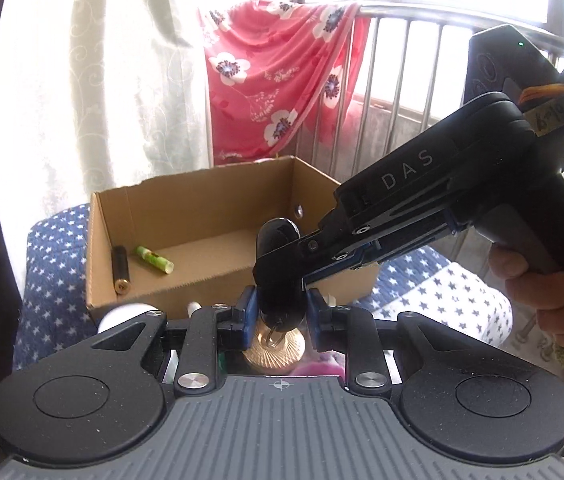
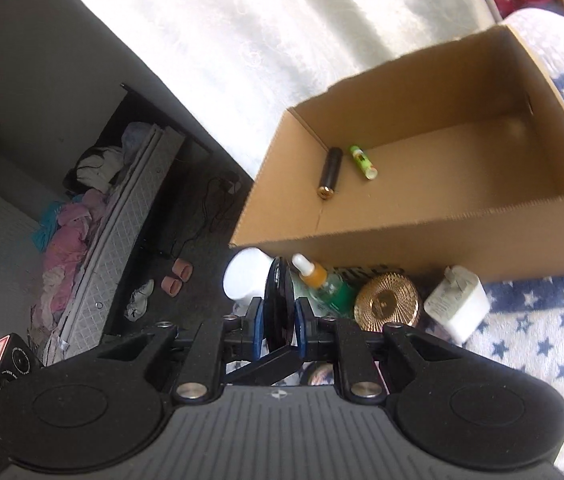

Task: Organize rigid objects
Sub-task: 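Carry the black fob into the box and open the right gripper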

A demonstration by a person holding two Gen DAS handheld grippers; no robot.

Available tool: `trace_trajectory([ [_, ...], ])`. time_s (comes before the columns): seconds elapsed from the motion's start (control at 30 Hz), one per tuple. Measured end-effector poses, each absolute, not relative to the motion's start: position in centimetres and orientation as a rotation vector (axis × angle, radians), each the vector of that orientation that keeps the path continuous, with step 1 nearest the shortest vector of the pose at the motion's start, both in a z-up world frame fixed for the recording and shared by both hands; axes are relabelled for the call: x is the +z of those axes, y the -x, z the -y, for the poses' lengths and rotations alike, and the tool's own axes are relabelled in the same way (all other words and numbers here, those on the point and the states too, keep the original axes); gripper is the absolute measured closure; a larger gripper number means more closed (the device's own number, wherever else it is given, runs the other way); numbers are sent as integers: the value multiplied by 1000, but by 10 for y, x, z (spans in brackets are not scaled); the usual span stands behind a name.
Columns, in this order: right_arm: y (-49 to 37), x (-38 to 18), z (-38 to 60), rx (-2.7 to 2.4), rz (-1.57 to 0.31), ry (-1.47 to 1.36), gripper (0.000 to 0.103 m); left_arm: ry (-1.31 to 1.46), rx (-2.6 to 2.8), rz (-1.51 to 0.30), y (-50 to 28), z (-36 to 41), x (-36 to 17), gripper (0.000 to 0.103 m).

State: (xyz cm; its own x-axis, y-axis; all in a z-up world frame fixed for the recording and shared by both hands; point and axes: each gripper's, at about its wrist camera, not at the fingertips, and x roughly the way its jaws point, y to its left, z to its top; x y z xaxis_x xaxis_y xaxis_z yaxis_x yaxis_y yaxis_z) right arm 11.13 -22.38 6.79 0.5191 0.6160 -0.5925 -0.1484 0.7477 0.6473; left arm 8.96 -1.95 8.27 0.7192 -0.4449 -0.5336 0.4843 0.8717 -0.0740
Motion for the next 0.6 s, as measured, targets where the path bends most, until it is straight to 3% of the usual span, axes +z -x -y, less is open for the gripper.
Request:
trace_trajectory([
  [0.23,-206,90,201,540,-951,-509,86,-20,-417,-686,-183,0,90,79],
  [0.43,-286,52,178,490,-1128,-468,86,12,-335,-865,-237,-24,62,79],
  [0.6,-323,21,167,419,-1233,-396,84,28,-298,-872,-250,-36,59,78],
])
